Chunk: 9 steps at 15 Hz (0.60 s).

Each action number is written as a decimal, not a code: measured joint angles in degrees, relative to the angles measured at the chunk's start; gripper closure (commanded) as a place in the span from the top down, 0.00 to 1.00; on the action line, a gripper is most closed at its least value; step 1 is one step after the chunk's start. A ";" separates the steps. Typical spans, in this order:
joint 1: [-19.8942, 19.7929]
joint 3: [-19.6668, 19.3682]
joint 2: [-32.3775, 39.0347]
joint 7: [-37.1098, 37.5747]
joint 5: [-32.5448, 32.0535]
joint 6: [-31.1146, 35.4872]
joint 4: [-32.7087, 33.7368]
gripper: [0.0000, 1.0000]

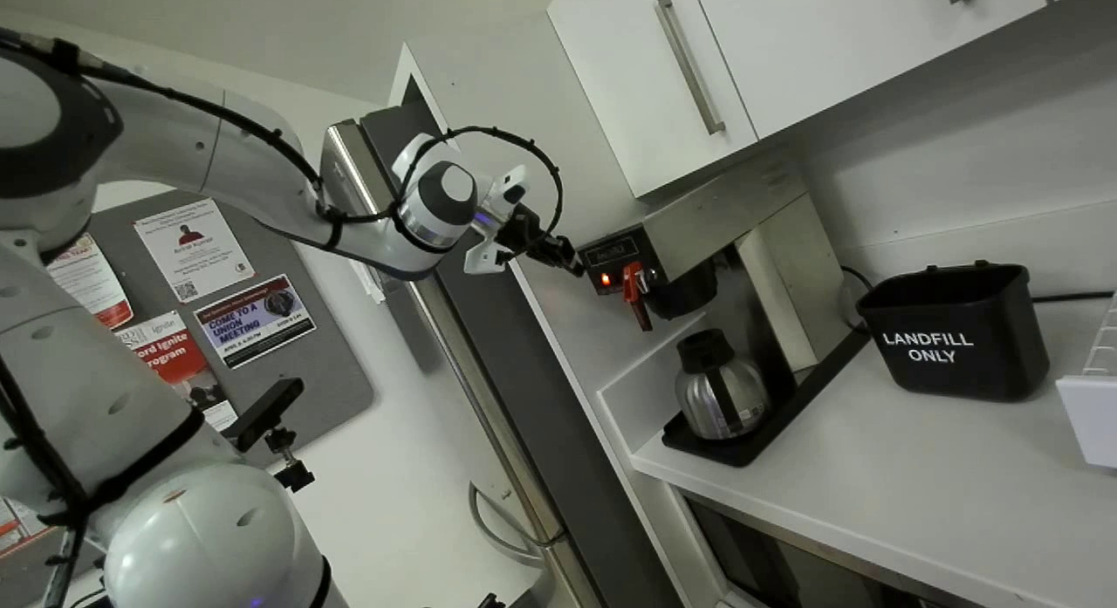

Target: Flick the switch on the machine on

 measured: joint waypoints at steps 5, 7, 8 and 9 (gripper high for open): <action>1.20 -0.15 -7.76 -3.89 1.91 -4.22 -4.64 0.00; 1.27 -0.02 -9.89 -4.37 1.92 -5.15 -6.07 0.00; 1.28 0.05 -10.70 -4.82 1.96 -5.44 -6.67 0.00; 1.28 0.17 -11.37 -4.99 1.98 -5.68 -7.20 0.00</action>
